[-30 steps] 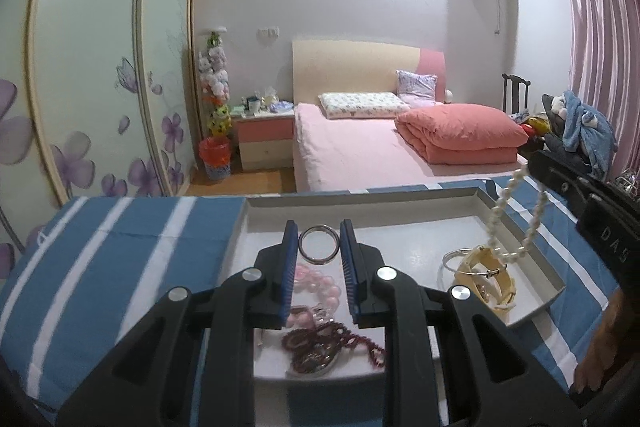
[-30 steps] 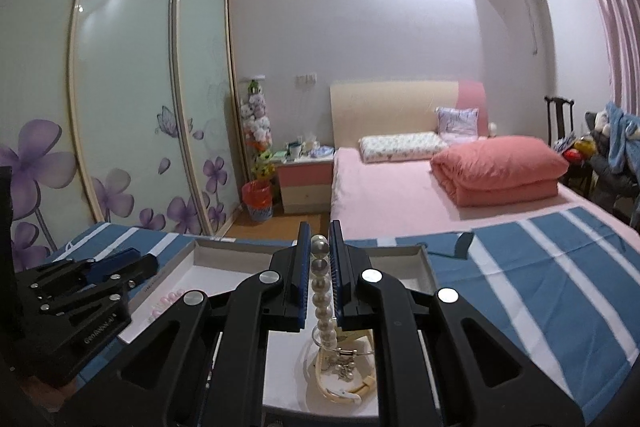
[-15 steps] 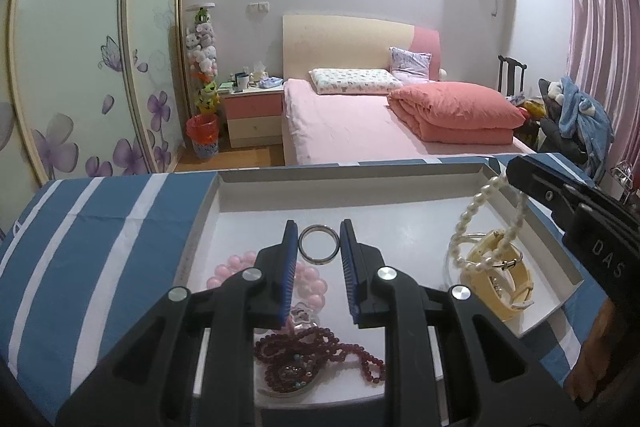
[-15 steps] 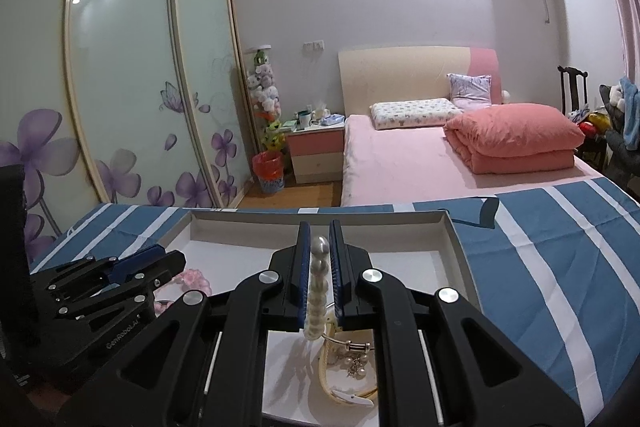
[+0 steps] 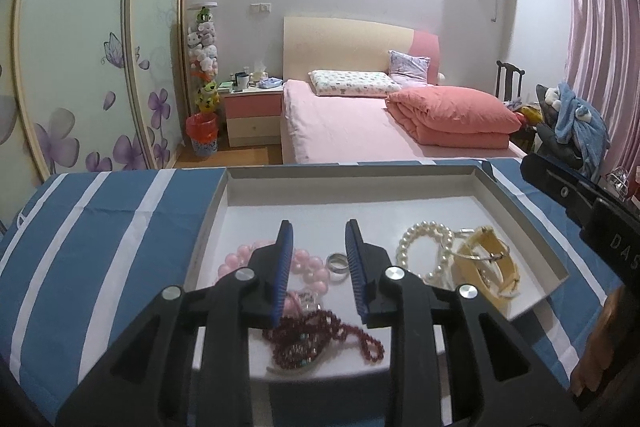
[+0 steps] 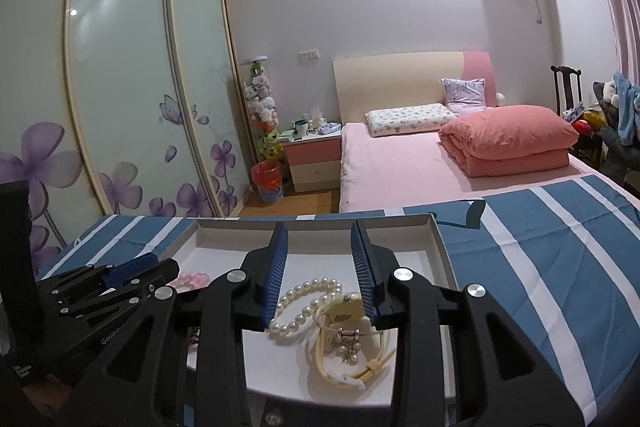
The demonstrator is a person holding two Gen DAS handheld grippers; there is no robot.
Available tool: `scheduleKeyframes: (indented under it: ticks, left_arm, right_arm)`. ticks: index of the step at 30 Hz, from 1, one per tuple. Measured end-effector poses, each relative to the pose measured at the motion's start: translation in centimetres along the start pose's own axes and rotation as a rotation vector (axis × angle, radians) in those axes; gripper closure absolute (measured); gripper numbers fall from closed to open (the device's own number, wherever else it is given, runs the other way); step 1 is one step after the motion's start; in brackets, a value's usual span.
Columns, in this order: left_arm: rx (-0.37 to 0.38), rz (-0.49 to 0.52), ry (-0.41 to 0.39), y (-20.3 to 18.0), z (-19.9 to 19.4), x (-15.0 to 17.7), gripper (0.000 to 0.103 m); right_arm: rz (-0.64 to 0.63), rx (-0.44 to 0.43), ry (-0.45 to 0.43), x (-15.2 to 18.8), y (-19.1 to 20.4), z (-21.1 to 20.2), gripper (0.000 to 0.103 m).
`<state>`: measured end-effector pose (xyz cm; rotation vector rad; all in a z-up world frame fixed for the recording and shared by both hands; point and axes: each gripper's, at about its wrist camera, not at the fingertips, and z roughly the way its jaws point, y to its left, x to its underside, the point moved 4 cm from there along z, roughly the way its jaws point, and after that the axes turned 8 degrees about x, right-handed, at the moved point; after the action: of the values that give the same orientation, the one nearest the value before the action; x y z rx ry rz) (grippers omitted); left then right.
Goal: Organize jewelry
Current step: 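Open the left tool over the tray while the right tool releases the pearls, then grasp a pearl stud earring on the bed with the left tool while the right tool grasps the other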
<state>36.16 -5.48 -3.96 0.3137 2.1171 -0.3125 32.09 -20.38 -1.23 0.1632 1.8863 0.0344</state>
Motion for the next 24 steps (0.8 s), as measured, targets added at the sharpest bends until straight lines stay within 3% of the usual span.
scheduleKeyframes:
  ticks: [6,11,17,24]
  left_arm:
    - [0.04,0.019,0.04,-0.8,-2.1,2.2,0.075]
    - [0.12,0.045,0.144,-2.7,-3.0,5.2,0.075]
    - [0.174,0.052,0.266,-4.4,-1.8,7.5,0.075]
    - [0.177,0.071,0.335,-6.2,0.1,8.2,0.075]
  right_arm:
    - [-0.024,-0.007,0.01,1.1,0.0,-2.3,0.069]
    - [-0.037,-0.007,0.04,2.4,-0.4,-3.4,0.069]
    - [-0.008,-0.002,0.054,2.8,-1.4,-4.1,0.069]
    - [0.021,-0.006,0.062,3.3,-2.2,-4.0,0.069]
